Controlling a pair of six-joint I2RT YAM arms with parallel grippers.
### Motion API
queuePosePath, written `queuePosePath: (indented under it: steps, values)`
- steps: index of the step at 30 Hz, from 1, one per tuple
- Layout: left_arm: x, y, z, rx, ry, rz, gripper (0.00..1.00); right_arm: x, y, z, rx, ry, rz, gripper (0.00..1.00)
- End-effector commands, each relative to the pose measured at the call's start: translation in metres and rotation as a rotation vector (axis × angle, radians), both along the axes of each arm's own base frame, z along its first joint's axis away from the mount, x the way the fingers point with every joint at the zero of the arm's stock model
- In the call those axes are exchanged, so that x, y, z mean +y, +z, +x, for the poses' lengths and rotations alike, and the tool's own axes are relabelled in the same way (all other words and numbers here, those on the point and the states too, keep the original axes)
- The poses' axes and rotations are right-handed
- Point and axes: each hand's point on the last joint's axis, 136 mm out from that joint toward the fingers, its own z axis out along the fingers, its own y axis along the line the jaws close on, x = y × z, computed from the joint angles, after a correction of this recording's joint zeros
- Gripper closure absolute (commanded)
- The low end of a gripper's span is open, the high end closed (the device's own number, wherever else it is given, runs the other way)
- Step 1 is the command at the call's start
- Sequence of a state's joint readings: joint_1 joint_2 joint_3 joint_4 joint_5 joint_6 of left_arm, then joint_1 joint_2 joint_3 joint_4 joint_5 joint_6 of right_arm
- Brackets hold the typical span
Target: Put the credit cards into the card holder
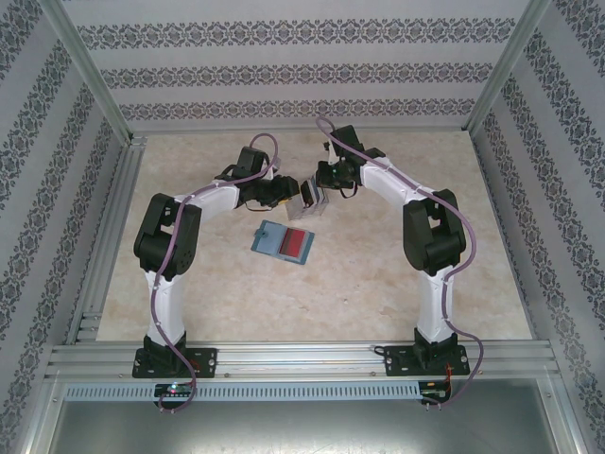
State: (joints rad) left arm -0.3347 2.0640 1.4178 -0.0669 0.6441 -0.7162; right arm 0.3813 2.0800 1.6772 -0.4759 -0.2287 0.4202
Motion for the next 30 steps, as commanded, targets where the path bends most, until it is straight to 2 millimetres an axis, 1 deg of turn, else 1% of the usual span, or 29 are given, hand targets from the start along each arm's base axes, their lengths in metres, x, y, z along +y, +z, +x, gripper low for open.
queuePosePath:
  steps: [1, 12, 17, 20, 24, 27, 30]
  values:
    - [-0.009, 0.005, -0.001, -0.013, -0.014, -0.018, 0.57, -0.002, 0.021, -0.002, -0.028, 0.002, 0.032, 0.90]
    - [-0.008, 0.012, -0.001, -0.025, -0.013, -0.016, 0.57, -0.010, 0.039, -0.008, -0.069, -0.010, 0.021, 0.91]
    - [-0.005, 0.019, -0.006, -0.038, -0.018, -0.004, 0.57, -0.015, 0.054, -0.012, -0.099, -0.014, 0.017, 0.91]
    - [0.002, 0.019, -0.011, -0.045, -0.014, 0.023, 0.57, -0.020, 0.066, -0.018, -0.121, -0.016, 0.009, 0.91]
    - [0.017, 0.010, -0.018, -0.034, 0.002, 0.052, 0.57, -0.023, 0.081, -0.027, -0.150, -0.012, 0.016, 0.91]
    - [0.031, -0.001, -0.021, -0.017, 0.018, 0.066, 0.57, -0.021, 0.091, -0.036, -0.163, 0.005, 0.041, 0.91]
    - [0.044, -0.010, -0.021, -0.003, 0.041, 0.081, 0.57, -0.014, 0.092, -0.050, -0.158, 0.030, 0.080, 0.91]
